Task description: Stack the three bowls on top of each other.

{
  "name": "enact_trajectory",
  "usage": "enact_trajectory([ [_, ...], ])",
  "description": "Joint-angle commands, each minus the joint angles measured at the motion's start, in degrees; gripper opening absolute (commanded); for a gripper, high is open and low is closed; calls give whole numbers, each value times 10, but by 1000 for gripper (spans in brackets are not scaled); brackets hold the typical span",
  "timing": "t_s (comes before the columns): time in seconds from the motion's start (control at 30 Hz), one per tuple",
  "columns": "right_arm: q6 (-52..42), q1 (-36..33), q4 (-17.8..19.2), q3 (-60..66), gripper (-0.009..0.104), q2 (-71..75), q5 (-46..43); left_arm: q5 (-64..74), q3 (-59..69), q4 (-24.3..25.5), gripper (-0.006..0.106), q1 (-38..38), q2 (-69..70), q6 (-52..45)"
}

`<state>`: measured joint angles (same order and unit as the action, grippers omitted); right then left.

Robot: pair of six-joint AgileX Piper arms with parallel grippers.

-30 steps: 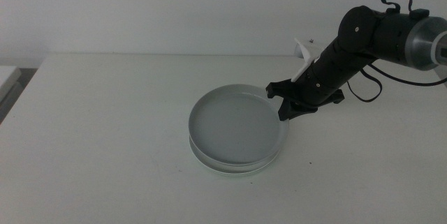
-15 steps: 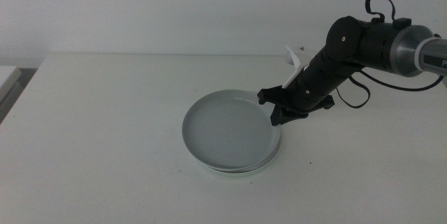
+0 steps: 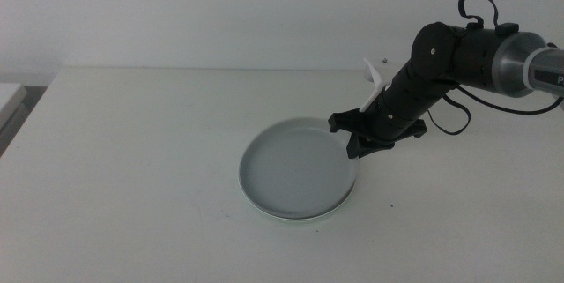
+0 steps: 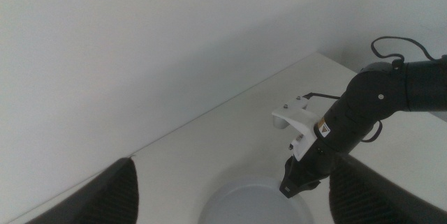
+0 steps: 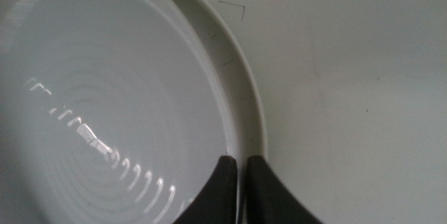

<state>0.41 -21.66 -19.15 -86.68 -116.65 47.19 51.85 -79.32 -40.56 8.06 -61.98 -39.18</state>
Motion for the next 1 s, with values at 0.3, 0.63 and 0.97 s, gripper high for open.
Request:
enact_trajectory([
  [0.3, -36, 1, -10, 1, 69, 7, -1, -4, 3, -2, 94, 0, 2, 0],
  [0.63, -113, 88, -40, 1, 93, 151, -8, -4, 3, -2, 94, 0, 2, 0],
  [0.97, -130, 214, -32, 82, 93, 377, -38, -4, 3, -2, 94, 0, 2, 0],
])
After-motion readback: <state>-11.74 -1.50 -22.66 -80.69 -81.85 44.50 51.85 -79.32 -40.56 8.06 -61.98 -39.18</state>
